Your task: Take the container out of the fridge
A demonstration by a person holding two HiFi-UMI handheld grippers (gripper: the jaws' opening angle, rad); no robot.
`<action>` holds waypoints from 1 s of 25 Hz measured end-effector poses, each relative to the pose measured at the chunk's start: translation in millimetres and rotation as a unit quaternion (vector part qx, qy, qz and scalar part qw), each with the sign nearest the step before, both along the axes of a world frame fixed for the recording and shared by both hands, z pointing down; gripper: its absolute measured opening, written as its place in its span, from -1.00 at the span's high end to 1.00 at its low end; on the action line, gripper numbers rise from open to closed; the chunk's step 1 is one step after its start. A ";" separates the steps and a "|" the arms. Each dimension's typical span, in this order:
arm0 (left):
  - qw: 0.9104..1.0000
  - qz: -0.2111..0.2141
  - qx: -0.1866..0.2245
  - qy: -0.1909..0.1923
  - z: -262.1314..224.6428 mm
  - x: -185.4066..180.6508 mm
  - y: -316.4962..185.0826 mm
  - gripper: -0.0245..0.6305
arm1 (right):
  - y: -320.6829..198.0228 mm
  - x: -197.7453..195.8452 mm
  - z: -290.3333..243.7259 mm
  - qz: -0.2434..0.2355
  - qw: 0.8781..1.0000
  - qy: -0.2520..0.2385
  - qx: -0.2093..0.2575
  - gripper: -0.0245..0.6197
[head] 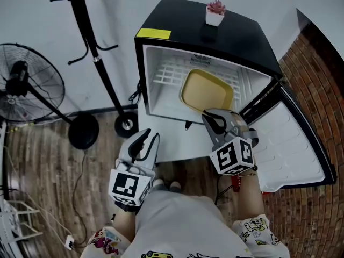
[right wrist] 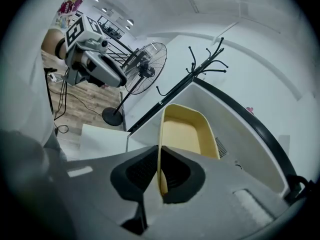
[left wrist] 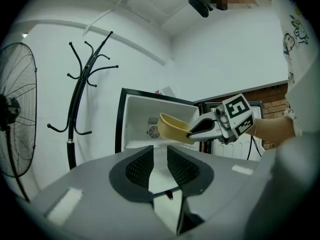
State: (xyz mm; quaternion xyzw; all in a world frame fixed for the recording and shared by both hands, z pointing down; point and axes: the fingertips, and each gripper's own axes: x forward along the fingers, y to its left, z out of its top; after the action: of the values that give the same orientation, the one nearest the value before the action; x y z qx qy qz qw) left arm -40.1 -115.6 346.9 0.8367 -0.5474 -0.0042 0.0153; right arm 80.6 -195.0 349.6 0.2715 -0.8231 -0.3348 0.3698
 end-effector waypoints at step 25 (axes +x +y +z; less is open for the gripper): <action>0.999 0.039 -0.012 0.001 7.9 32.7 -8.3 0.87 | 67.9 48.4 28.9 0.067 0.956 -0.258 -0.125 0.87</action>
State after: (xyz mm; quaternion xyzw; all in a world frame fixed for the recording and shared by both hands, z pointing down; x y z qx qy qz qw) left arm -7.4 -124.0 354.8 0.8571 -0.5146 0.0026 0.0260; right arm 128.9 -127.1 378.4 0.3546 -0.9058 -0.1223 0.1972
